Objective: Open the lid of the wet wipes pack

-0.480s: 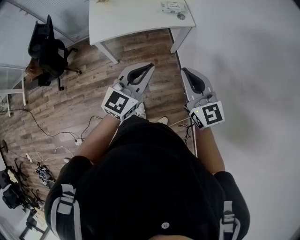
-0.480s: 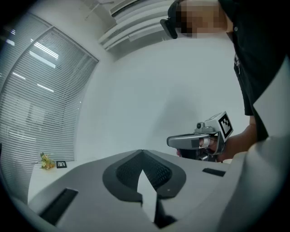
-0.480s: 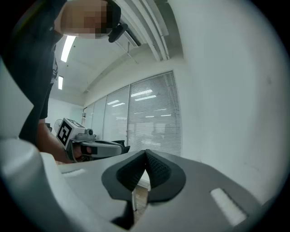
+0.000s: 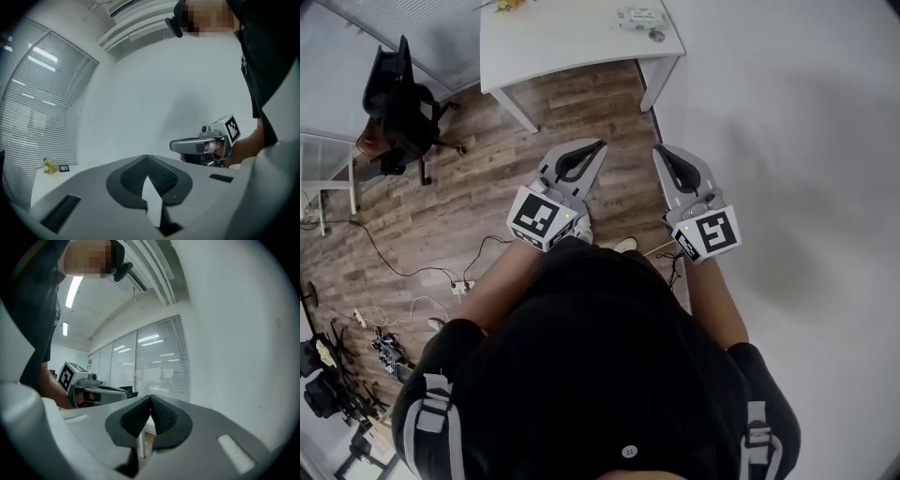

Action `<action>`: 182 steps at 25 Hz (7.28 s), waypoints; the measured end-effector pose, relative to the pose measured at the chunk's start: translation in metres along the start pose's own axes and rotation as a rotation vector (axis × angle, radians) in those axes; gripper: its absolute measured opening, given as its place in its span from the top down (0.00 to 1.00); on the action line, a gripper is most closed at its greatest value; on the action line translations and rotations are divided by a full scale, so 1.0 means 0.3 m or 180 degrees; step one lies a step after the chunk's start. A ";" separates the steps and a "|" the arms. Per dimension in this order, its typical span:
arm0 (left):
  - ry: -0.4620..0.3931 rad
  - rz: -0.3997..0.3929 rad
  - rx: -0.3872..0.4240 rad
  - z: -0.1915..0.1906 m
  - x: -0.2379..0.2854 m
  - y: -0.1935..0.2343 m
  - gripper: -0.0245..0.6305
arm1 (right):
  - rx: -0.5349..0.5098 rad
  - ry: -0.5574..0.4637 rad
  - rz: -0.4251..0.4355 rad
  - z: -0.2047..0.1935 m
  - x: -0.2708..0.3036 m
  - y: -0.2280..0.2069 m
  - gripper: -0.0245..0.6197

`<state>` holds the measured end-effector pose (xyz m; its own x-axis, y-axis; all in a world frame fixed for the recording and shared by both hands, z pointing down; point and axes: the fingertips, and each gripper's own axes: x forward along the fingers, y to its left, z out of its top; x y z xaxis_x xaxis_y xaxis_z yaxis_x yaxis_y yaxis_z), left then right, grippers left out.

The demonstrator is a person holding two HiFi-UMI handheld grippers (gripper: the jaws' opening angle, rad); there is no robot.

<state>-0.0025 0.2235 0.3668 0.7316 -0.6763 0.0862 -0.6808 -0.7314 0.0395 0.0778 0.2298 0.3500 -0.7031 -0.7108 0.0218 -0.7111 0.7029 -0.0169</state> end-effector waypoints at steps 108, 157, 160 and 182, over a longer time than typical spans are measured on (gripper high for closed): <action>0.0317 0.0208 -0.0080 -0.012 0.933 0.796 0.96 | 0.0252 0.0184 -0.0219 -0.159 0.763 -1.093 0.50; 0.1239 0.0092 -0.0973 -0.529 1.604 1.620 0.96 | -0.0289 0.2546 0.0227 -0.993 1.577 -1.709 0.52; 0.1340 0.0150 -0.1037 -0.582 1.632 1.621 0.96 | -0.0365 0.2673 0.0349 -1.036 1.588 -1.706 0.52; 0.2167 0.0271 -0.1294 -0.959 1.827 1.574 0.96 | -0.1213 0.3445 0.0893 -1.227 1.576 -1.767 0.54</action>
<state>0.0666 -0.4673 0.7191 0.5829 -0.4303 0.6892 -0.7892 -0.5018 0.3541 0.1237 -0.4687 0.7374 -0.3353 -0.2657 0.9039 -0.3564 0.9239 0.1394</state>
